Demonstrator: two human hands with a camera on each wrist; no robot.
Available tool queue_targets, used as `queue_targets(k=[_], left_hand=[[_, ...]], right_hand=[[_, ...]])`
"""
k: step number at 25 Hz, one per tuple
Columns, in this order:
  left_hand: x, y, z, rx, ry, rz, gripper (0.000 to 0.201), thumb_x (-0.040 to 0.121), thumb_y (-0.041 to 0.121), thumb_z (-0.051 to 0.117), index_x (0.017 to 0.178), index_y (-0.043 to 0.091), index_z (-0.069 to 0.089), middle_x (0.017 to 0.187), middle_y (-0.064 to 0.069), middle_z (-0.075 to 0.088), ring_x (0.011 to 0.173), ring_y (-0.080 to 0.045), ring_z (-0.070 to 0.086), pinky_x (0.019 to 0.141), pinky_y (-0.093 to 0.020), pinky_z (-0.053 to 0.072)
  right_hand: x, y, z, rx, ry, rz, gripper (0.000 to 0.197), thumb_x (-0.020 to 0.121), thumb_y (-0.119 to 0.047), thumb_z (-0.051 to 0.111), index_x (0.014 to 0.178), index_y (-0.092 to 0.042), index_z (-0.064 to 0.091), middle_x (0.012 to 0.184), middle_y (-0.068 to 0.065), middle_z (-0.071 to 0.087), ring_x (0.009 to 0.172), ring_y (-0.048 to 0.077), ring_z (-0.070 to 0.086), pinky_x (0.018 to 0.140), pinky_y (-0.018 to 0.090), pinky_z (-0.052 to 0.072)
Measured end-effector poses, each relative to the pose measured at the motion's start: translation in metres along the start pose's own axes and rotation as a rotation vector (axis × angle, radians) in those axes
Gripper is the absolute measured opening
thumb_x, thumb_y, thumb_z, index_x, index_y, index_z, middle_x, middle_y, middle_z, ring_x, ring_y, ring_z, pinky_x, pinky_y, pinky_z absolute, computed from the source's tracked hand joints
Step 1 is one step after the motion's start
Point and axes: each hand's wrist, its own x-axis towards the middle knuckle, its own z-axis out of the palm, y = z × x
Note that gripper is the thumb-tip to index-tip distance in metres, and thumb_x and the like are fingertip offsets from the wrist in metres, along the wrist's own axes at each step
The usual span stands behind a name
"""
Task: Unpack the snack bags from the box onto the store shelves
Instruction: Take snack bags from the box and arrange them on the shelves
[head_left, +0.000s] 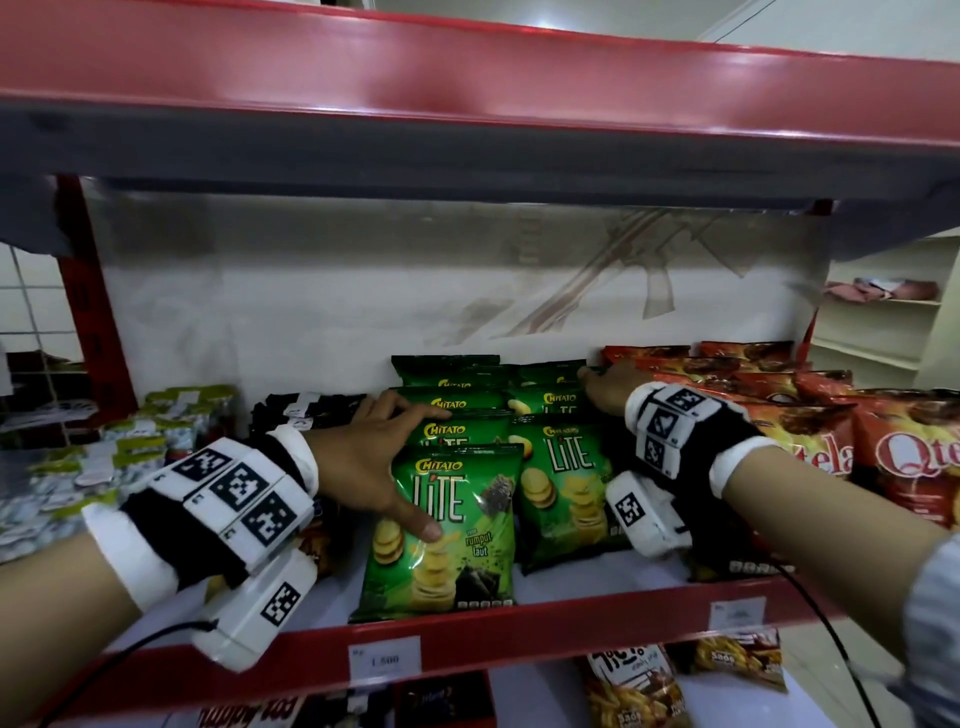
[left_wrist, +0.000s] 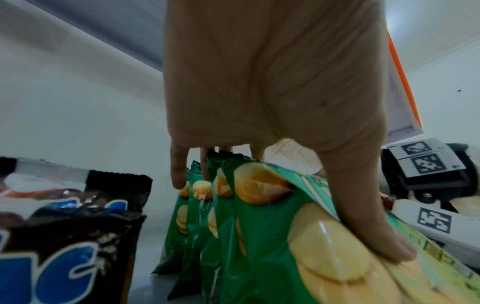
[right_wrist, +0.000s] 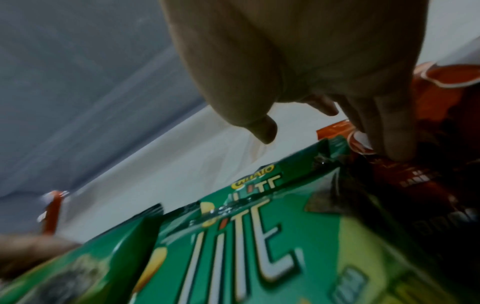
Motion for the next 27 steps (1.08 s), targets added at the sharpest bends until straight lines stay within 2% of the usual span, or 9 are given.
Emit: queue_targets(k=[4, 10, 15, 17, 19, 22, 23, 24, 27], left_hand=[[0.002, -0.002, 0.0, -0.014, 0.002, 0.0, 0.117, 0.056, 0.058, 0.082, 0.143, 0.048, 0.005, 0.14, 0.007, 0.013, 0.14, -0.021, 0.012, 0.116, -0.038, 0.024], [0.005, -0.003, 0.001, -0.019, 0.012, -0.015, 0.117, 0.057, 0.058, 0.081, 0.144, 0.045, 0.005, 0.14, 0.006, 0.014, 0.139, -0.02, 0.011, 0.116, -0.038, 0.023], [-0.004, 0.009, -0.009, 0.06, -0.012, -0.084, 0.116, 0.051, 0.07, 0.073, 0.144, 0.048, 0.007, 0.15, 0.004, 0.004, 0.143, -0.024, 0.006, 0.117, -0.046, 0.02], [-0.007, 0.02, -0.015, 0.014, 0.113, -0.108, 0.102, 0.052, 0.075, 0.063, 0.141, 0.049, 0.021, 0.152, 0.003, 0.007, 0.143, -0.024, 0.009, 0.117, -0.046, 0.021], [-0.006, 0.034, -0.017, -0.116, 0.347, -0.073, 0.071, 0.066, 0.067, 0.061, 0.13, 0.042, 0.045, 0.145, -0.002, 0.032, 0.137, -0.022, 0.028, 0.112, -0.039, 0.029], [0.0, 0.062, -0.011, -0.328, 0.631, -0.019, 0.011, 0.083, 0.036, 0.069, 0.093, 0.032, 0.066, 0.104, 0.007, 0.067, 0.097, -0.006, 0.06, 0.085, -0.021, 0.043], [0.003, 0.073, -0.009, -0.372, 0.668, -0.019, 0.003, 0.084, 0.03, 0.069, 0.084, 0.033, 0.067, 0.092, 0.01, 0.069, 0.084, 0.0, 0.061, 0.077, -0.016, 0.043], [0.005, 0.084, -0.006, -0.398, 0.69, -0.026, 0.01, 0.085, 0.026, 0.069, 0.078, 0.032, 0.066, 0.085, 0.011, 0.069, 0.077, 0.002, 0.059, 0.072, -0.013, 0.042], [0.012, 0.113, -0.002, -0.485, 0.698, -0.021, 0.011, 0.086, 0.021, 0.068, 0.077, 0.027, 0.067, 0.08, 0.008, 0.068, 0.075, -0.004, 0.06, 0.072, -0.015, 0.044]], right_hand=[[0.015, -0.007, 0.0, 0.177, -0.102, 0.0, 0.06, 0.102, -0.038, 0.032, 0.146, 0.001, 0.025, 0.155, 0.018, 0.023, 0.142, 0.03, 0.025, 0.108, 0.024, 0.024], [0.019, -0.011, 0.0, 0.194, -0.115, -0.053, 0.06, 0.101, -0.04, 0.032, 0.146, 0.0, 0.028, 0.154, 0.017, 0.027, 0.141, 0.029, 0.029, 0.108, 0.024, 0.025], [0.011, -0.012, -0.025, 0.231, -0.038, -0.152, 0.062, 0.096, -0.043, 0.046, 0.139, 0.001, 0.038, 0.143, 0.018, 0.043, 0.127, 0.033, 0.046, 0.095, 0.029, 0.038], [0.007, -0.008, -0.038, 0.325, 0.037, -0.253, 0.058, 0.092, -0.036, 0.055, 0.138, -0.004, 0.04, 0.14, 0.016, 0.047, 0.123, 0.032, 0.05, 0.098, 0.032, 0.041], [-0.001, -0.001, -0.048, 0.481, 0.074, -0.348, 0.039, 0.088, -0.027, 0.061, 0.122, -0.01, 0.055, 0.125, 0.017, 0.06, 0.107, 0.032, 0.062, 0.092, 0.039, 0.051], [-0.017, 0.013, -0.064, 0.529, 0.104, -0.464, 0.007, 0.083, -0.02, 0.064, 0.083, -0.024, 0.059, 0.097, 0.011, 0.069, 0.089, 0.029, 0.067, 0.074, 0.035, 0.054], [-0.022, 0.02, -0.071, 0.512, 0.111, -0.5, 0.012, 0.083, -0.02, 0.065, 0.076, -0.026, 0.057, 0.09, 0.007, 0.068, 0.087, 0.027, 0.066, 0.071, 0.032, 0.05], [-0.028, 0.027, -0.078, 0.494, 0.116, -0.526, 0.014, 0.083, -0.02, 0.065, 0.074, -0.027, 0.057, 0.084, 0.004, 0.066, 0.086, 0.025, 0.064, 0.068, 0.029, 0.047], [-0.041, 0.053, -0.098, 0.473, 0.132, -0.571, 0.006, 0.085, -0.02, 0.064, 0.083, -0.023, 0.06, 0.081, 0.002, 0.063, 0.078, 0.019, 0.059, 0.056, 0.024, 0.04]])
